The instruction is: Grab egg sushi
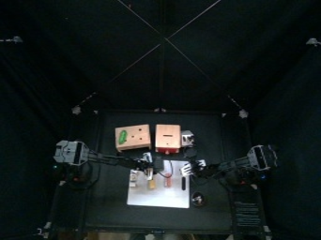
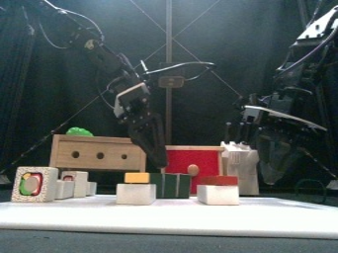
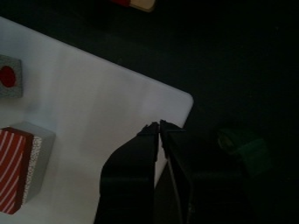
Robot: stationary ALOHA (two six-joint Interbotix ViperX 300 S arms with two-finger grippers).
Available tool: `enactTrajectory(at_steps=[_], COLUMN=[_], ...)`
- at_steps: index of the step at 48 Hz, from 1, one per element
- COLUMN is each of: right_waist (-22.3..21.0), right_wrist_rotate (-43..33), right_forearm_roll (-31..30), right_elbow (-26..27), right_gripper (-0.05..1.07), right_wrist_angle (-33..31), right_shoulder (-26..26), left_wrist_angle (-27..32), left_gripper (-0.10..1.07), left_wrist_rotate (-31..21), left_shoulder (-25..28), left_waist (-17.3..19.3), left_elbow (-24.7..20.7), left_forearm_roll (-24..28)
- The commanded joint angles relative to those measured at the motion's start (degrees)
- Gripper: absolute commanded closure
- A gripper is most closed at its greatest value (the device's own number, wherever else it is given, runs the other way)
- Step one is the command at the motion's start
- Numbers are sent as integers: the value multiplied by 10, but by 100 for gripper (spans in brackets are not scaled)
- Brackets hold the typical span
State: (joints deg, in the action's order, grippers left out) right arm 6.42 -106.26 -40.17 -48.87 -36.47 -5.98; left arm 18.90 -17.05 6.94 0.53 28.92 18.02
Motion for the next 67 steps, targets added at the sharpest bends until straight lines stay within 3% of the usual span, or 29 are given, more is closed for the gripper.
enactTrajectory(at_steps=[1,11,20,25,29,36,42,51,60,67], right_waist=[2,3,4,4,4,7,11,18,24,24], right_wrist_rotate=[2,2,2,2,2,1,2,2,2,2], right_forearm_roll=[-1,-3,-5,-3,-2,-1,-2,-4,-9,-18], right_elbow=[10,8,5,6,8,16,19,18,15,14], right_gripper=[49,49,49,49,49,49,49,49,49,49], right_wrist_angle=[1,-1,-1,-1,-1,-1,-1,-2,-2,-2], right_shoulder=[-15,-23,-23,-23,-23,-23,-23,-23,-23,-23], left_wrist_angle=[-4,-4,5,21,44,81,97,112,192,248], left_gripper=[13,14,13,13,13,15,15,15,15,13], left_wrist_rotate=[-1,4,32,36,20,-24,-52,-156,-317,-457], left_shoulder=[-37,-83,-93,-91,-86,-67,-49,-30,-16,16], left_waist=[3,-6,-61,-80,-83,-84,-91,-93,-95,-116], left_elbow=[-2,18,33,30,16,-18,-31,-49,-66,-93], left_forearm_roll=[1,-4,42,39,0,-127,-174,-189,-83,20])
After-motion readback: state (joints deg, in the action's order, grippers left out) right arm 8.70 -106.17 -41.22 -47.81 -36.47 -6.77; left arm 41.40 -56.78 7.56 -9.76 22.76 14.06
